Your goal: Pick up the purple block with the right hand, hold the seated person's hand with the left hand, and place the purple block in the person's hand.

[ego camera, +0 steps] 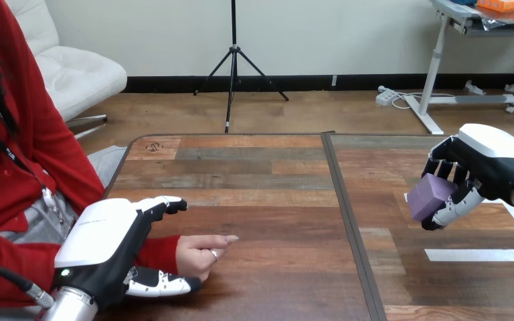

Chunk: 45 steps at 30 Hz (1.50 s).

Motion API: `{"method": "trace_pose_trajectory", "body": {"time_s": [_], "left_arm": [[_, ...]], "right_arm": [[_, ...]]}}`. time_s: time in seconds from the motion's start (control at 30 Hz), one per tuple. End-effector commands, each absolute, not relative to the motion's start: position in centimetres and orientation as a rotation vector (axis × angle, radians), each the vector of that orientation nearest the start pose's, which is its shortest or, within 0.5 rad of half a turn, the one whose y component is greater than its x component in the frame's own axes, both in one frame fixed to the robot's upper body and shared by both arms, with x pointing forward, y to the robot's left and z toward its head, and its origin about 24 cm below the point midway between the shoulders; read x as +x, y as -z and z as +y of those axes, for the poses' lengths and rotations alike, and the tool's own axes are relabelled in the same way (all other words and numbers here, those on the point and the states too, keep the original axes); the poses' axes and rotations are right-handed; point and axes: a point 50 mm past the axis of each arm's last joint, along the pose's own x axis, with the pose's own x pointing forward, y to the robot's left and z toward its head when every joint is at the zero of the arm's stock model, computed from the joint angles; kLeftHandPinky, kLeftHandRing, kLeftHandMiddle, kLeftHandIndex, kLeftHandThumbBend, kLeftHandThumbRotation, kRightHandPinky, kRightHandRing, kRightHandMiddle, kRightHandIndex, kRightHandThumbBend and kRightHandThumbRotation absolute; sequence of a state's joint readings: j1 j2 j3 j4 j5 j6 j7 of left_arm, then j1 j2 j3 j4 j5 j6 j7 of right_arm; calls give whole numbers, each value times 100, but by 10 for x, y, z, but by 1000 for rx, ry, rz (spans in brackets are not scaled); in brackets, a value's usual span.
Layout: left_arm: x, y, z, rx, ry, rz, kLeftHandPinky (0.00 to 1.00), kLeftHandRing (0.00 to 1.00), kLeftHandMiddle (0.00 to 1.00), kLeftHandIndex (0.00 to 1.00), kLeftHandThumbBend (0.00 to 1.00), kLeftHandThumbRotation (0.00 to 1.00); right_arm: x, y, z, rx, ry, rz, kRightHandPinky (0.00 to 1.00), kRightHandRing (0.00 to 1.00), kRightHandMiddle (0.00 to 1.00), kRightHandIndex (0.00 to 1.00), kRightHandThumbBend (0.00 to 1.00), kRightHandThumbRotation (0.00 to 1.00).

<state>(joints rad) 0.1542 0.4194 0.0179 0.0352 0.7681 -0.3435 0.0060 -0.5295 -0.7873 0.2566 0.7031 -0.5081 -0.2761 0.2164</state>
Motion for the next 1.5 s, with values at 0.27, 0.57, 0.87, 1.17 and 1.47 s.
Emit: {"method": "trace_pose_trajectory", "body": {"time_s": [0.27, 0.57, 0.87, 1.17, 1.47], "left_arm": [[232, -50, 214, 1260, 233, -160, 70, 76, 79, 79, 100, 21], [236, -46, 216, 1302, 255, -115, 70, 76, 79, 79, 100, 19], [239, -43, 217, 1329, 252, -81, 70, 75, 77, 77, 100, 9], [242, -41, 217, 1355, 243, -44, 67, 73, 75, 72, 100, 1], [246, -37, 217, 1353, 247, -29, 65, 70, 71, 67, 98, 0]], "right_arm": [[340, -123, -285, -1327, -235, 60, 37, 41, 46, 47, 76, 0], [341, -123, -285, -1303, -236, 66, 36, 40, 44, 47, 76, 0], [341, -124, -285, -1308, -234, 68, 37, 42, 46, 47, 76, 0], [341, -124, -285, -1310, -231, 66, 38, 41, 45, 47, 76, 0], [341, -124, -285, -1312, -229, 58, 39, 42, 45, 46, 78, 0]]}}
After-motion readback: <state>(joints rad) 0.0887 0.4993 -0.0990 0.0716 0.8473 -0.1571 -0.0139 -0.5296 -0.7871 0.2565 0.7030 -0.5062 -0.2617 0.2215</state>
